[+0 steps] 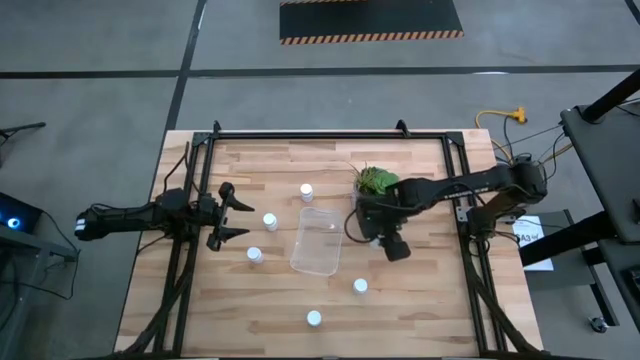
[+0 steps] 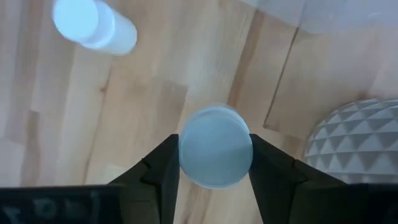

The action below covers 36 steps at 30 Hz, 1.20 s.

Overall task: Pick and place pill bottles into a basket
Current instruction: Put the white medicine bottle into the transparent bin

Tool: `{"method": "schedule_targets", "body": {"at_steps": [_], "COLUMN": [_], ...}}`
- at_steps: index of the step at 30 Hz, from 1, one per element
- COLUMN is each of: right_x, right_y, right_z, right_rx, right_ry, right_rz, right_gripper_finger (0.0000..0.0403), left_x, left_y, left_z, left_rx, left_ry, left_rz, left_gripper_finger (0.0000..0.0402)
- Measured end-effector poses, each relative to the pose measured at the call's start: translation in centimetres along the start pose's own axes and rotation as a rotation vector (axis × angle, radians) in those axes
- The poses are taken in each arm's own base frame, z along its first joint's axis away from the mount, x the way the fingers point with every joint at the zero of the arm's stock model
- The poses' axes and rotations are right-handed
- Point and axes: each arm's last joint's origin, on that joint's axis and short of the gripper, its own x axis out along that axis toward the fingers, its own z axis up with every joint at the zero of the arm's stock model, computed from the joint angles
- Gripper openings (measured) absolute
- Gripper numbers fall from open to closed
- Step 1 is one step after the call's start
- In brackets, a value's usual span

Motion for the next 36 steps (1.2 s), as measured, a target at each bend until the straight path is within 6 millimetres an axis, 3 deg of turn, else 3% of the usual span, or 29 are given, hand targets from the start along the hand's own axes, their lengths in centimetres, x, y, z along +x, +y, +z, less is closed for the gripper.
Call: {"method": "schedule_targets", "body": {"at_steps": [13,22,28,36], "right_x": [-3.0,-4.3,-3.4,-0.9], "right_y": [-1.1,-3.5,-5.1,-6.0], "right_z": [7.0,9.5,11.2,12.0], "right_rx": [0.145,0.201,0.194,0.183], "right_ry": [-0.042,-0.037,-0.042,-0.006], "right_rz": [-0.057,-0.121,-0.125,-0.12], "right_gripper_finger": [0.0142,0.0142,0.0142,0.0142], "left_x": [0.0,0.0,0.0,0.0], "left_y": [0.0,0.0,0.0,0.0], "left_z": [0.0,0.0,0.0,0.0], "left_rx": [0.0,0.0,0.0,0.0], "left_ry": [0.0,0.0,0.0,0.0], "left_rz": [0.0,0.0,0.0,0.0], "left_gripper_finger": [0.0274,0.0274,0.0274,0.0274]}}
